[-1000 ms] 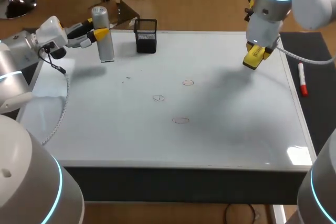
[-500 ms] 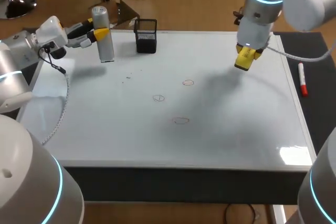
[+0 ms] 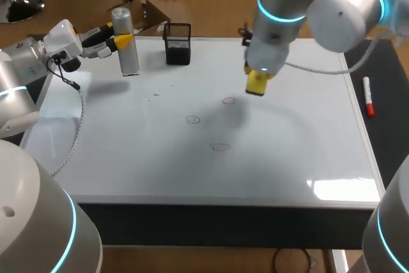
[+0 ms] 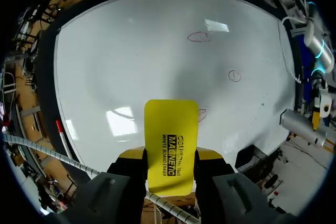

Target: Pick up the inspection probe, press it on each red-marked spot on the whiteboard one by one, put down the probe, pick up the eraser, and wipe off all the red marks.

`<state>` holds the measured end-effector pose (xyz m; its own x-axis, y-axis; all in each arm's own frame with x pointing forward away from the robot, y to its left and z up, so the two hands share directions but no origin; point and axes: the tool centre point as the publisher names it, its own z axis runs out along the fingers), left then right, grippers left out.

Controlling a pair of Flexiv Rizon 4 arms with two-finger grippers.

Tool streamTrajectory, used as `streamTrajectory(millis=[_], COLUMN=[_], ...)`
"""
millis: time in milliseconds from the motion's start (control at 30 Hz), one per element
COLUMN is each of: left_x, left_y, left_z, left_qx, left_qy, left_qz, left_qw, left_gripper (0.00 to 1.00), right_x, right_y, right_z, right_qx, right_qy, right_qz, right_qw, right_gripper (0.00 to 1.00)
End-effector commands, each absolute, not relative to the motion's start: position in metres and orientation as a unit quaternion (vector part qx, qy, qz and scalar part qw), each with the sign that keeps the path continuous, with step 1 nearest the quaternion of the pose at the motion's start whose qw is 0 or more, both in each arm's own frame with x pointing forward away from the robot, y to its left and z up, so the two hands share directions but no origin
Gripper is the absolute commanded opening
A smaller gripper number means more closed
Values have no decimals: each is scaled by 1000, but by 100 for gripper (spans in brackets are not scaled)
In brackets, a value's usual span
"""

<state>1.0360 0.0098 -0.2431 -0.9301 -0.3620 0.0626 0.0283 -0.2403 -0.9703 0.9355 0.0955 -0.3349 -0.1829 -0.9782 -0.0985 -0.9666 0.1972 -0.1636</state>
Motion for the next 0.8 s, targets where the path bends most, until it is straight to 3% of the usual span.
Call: streamTrajectory(millis=[33, 800], left_x=[1036, 1036], left_y=[10, 10], left_z=[-242, -242], left_qx=[-138, -138], left_qy=[603, 603], left_qz=[-775, -775], left_qw=[127, 127], left_gripper=[0, 0], right_x=[929, 904], right_y=[134, 278], right_z=[-343, -399], right_qx=[-653, -745], right_qy=[752, 664], right_qz=[-37, 26], right_qw=[85, 57], right_gripper=[0, 0])
